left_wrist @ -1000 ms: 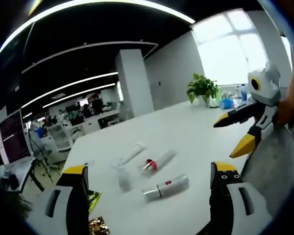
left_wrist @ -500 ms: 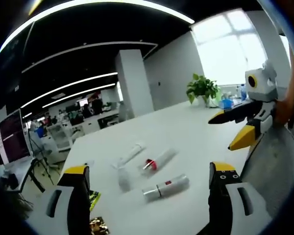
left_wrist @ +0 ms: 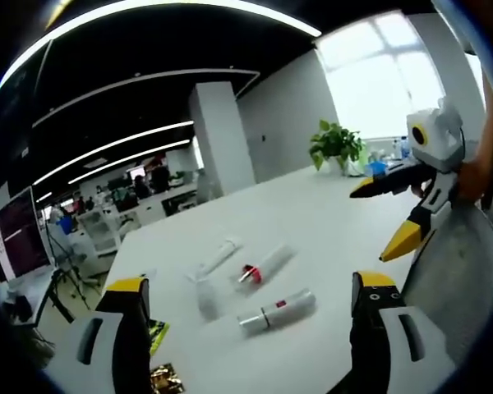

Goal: Arrange the skincare products in the storage area until every visible bottle or jar stands upright without overlapping.

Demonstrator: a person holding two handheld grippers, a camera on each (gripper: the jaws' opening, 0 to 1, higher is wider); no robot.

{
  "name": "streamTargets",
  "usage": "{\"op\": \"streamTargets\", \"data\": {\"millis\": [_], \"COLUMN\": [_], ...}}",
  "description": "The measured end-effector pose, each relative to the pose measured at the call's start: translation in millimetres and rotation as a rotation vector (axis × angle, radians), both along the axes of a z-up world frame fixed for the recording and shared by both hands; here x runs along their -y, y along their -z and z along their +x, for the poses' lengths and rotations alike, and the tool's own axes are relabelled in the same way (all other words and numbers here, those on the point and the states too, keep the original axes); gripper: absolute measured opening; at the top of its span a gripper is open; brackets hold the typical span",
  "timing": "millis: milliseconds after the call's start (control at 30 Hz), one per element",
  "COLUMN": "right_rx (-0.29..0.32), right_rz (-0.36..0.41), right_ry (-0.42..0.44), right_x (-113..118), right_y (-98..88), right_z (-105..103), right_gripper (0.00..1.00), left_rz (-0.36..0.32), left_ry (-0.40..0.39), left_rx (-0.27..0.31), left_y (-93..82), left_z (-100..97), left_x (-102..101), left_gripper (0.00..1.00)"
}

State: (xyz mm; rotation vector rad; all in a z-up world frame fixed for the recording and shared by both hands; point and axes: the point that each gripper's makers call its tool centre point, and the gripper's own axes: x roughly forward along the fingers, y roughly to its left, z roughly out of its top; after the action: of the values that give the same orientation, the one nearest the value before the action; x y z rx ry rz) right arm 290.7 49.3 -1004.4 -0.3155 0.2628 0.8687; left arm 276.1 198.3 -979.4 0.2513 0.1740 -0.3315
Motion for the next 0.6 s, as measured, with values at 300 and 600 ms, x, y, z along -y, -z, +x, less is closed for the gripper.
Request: {"op": "streamTargets", "data": {"millis": [300,600], "right_rx": [0.008,0.0], "right_rz": [0.028,0.037], "right_ry": [0.021,0.022], "right_x": [2.0,1.8], "right_y": [-4.6,-4.5], "right_z": [3.4,3.3], "right_gripper": [0.91,0.89], "left_rz": [0.012,0.051], "left_ry": [0.025,0.053], "left_rx": [0.004,-0.016], "left_y": [0.4,6.1], "left_z": [-0.9,-3.7], "left_x": [3.6,5.7], "left_gripper": [0.96,0.94]}}
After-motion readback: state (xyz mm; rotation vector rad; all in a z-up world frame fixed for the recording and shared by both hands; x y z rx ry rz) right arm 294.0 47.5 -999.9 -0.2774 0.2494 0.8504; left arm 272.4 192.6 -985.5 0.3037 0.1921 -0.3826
